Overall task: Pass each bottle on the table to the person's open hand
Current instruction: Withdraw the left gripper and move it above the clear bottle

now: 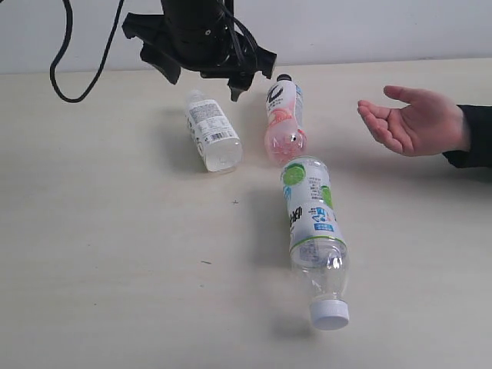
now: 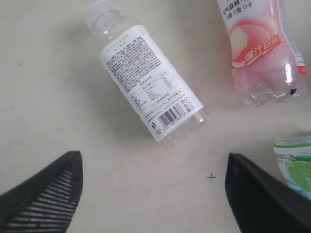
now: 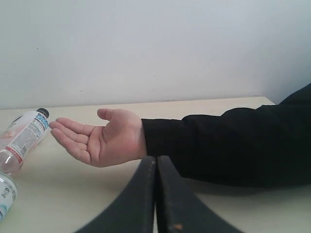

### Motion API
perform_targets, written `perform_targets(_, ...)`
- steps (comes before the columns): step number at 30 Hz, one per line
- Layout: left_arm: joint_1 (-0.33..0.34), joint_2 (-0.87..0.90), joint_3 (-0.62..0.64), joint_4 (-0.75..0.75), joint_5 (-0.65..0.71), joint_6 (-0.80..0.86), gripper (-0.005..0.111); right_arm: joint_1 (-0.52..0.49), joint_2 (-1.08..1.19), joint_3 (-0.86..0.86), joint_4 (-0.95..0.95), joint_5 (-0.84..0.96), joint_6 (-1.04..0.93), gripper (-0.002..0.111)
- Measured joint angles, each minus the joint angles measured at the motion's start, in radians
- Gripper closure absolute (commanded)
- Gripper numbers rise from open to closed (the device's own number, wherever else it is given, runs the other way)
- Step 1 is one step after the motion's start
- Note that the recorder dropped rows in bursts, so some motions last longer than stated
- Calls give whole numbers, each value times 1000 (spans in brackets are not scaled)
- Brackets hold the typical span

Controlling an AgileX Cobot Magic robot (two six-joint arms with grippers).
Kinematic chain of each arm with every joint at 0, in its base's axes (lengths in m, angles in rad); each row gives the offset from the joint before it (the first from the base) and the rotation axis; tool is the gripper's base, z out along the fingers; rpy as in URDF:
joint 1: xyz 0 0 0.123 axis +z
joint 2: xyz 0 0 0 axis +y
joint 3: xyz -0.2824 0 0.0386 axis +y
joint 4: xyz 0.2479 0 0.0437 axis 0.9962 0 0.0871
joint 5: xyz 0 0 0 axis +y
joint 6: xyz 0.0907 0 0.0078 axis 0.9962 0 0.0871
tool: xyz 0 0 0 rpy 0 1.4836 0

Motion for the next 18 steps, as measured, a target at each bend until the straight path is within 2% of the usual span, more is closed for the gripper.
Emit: perform_targets(18,-2,0,0,-14,-116,0,30,0,0,0,0,0,0,108)
